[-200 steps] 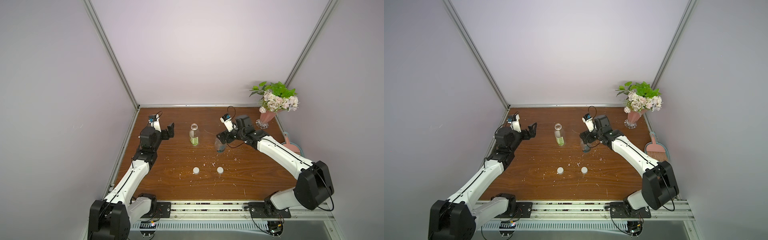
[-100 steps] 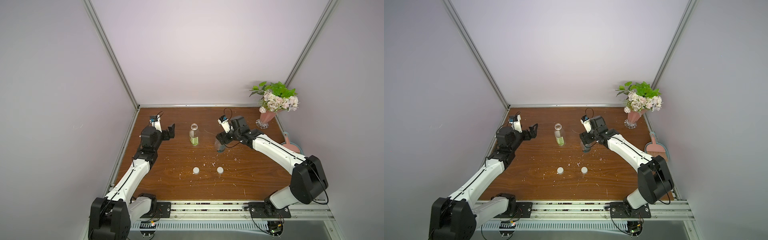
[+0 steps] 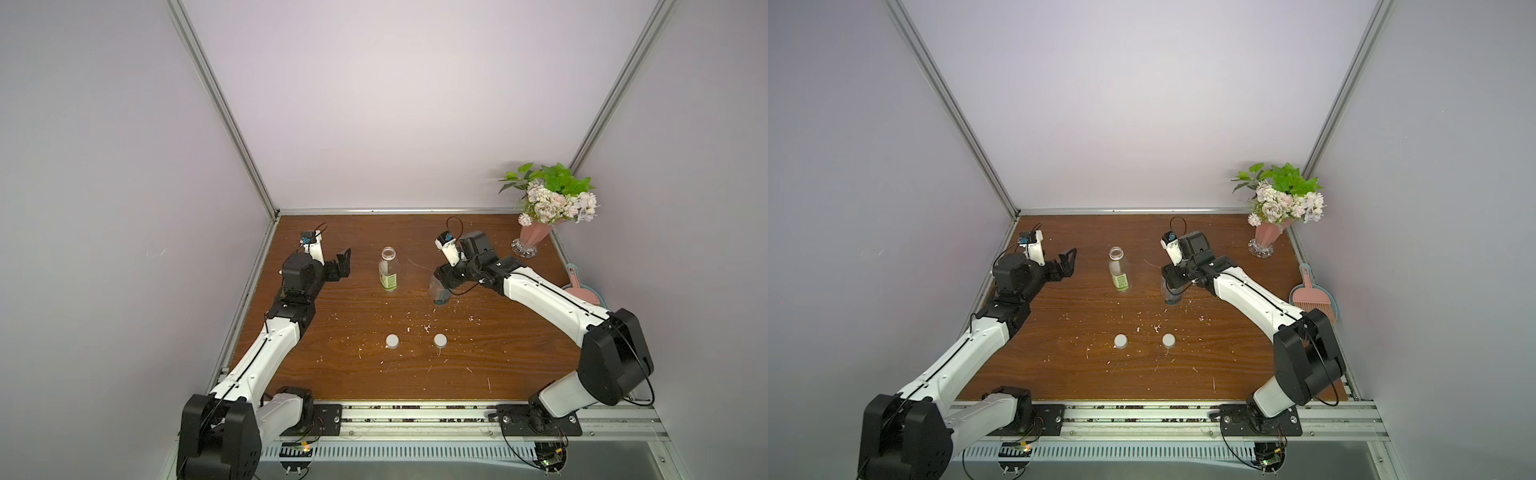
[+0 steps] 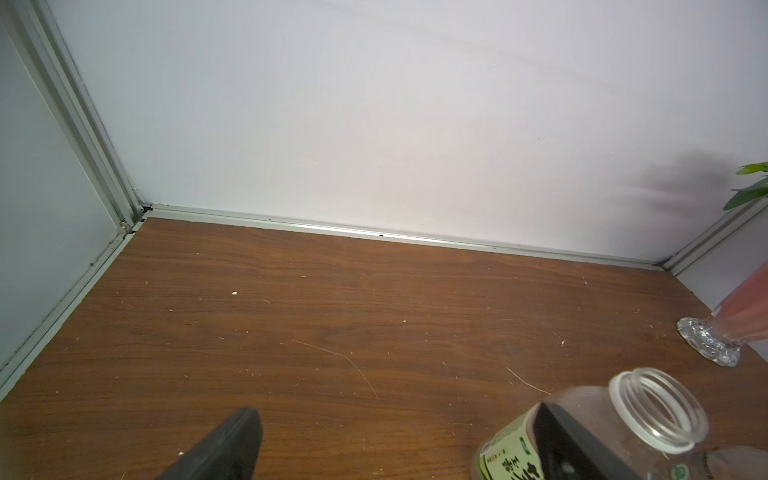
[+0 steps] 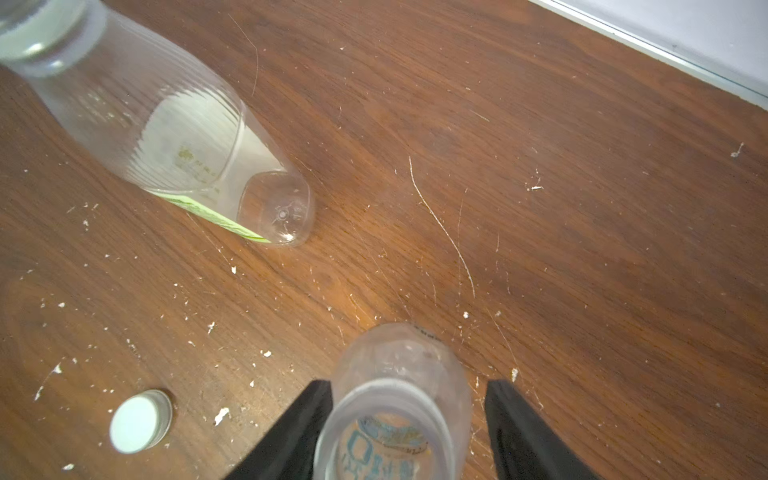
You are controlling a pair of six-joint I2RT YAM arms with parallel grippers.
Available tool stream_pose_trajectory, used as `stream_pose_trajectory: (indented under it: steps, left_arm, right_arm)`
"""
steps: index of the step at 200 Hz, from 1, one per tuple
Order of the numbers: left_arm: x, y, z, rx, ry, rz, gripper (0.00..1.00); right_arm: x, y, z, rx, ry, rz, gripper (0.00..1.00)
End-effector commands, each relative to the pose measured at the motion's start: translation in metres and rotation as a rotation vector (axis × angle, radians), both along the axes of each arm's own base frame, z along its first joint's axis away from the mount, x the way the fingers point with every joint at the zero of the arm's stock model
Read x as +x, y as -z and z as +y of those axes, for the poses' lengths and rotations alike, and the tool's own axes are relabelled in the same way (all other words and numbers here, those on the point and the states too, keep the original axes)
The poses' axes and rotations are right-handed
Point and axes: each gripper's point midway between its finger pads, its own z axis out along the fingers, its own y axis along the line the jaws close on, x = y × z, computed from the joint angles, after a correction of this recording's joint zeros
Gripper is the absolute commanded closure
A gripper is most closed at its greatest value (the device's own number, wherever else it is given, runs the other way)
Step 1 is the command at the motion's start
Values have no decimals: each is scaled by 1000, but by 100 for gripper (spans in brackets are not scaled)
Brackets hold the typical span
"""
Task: Screw on the bottle caps
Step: Pick up the plastic bottle at the center of the board.
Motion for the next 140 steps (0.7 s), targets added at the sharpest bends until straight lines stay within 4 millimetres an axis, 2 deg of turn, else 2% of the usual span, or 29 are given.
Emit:
stream_pose_trajectory:
  steps: [1, 62, 98, 123, 140]
  left_arm:
    - [1, -16, -9, -17, 39, -32, 1]
    - [2, -14, -8, -14, 35, -24, 1]
    - [2, -14, -9, -16, 36, -24, 1]
    - [0, -23, -14, -36, 66, -36, 1]
    - [-9, -49, -35, -87, 193, -114, 1]
  right_arm:
    - [1, -10, 2, -4, -2, -16, 40]
    - [2, -13, 4, 3, -4, -12, 63]
    - [1, -26, 6, 39, -6, -35, 77]
    - [2, -47, 5, 90, 3, -79, 85]
    - [0, -72, 5, 174, -17, -119, 91]
